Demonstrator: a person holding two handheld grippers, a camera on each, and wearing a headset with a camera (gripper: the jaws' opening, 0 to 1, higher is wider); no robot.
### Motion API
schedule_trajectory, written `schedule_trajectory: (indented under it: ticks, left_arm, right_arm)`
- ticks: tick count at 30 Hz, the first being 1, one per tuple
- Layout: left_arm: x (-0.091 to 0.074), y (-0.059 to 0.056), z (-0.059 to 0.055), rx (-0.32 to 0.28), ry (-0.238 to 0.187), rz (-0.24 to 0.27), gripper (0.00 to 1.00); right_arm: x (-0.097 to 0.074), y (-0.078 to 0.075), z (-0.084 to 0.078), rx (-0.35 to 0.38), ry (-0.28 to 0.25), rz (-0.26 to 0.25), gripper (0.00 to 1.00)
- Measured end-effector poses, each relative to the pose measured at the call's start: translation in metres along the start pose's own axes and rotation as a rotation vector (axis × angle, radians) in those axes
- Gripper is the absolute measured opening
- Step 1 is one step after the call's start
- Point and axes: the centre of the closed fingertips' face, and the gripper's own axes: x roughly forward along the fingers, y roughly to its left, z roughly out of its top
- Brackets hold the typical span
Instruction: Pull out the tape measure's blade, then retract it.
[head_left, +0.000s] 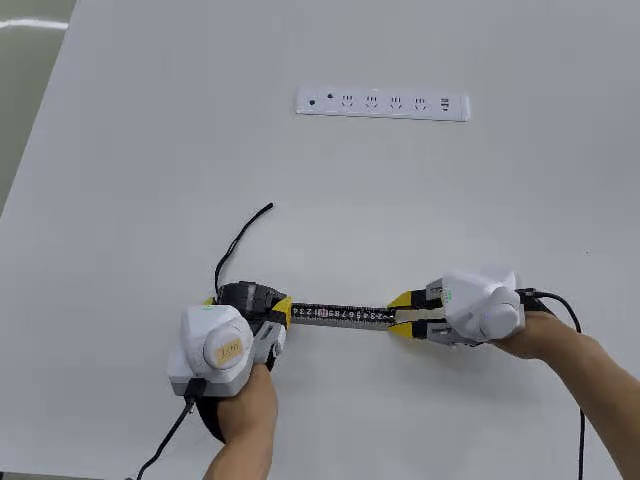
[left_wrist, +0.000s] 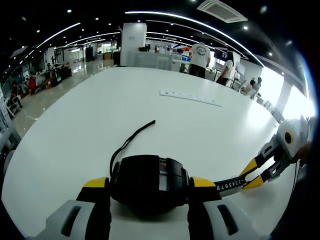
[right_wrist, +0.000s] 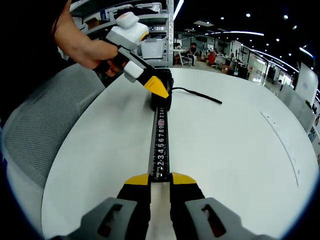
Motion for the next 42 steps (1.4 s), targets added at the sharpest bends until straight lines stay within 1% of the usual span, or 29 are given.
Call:
schedule_trajectory:
  ticks: [28, 34, 42]
  left_arm:
    - [0.001, 0.0, 0.0, 0.0, 0.003, -0.004, 0.58]
    - [0.001, 0.0, 0.0, -0.003, 0.005, -0.007, 0.58]
    - [0.0, 0.0, 0.0, -0.004, 0.004, -0.008, 0.59]
  right_arm:
    - [0.02, -0.003, 0.018, -0.011, -0.016, 0.0, 0.13]
    - [0.027, -0.003, 0.025, -0.012, -0.025, 0.003, 0.13]
    - [0.034, -0.003, 0.029, -0.016, -0.025, 0.004, 0.13]
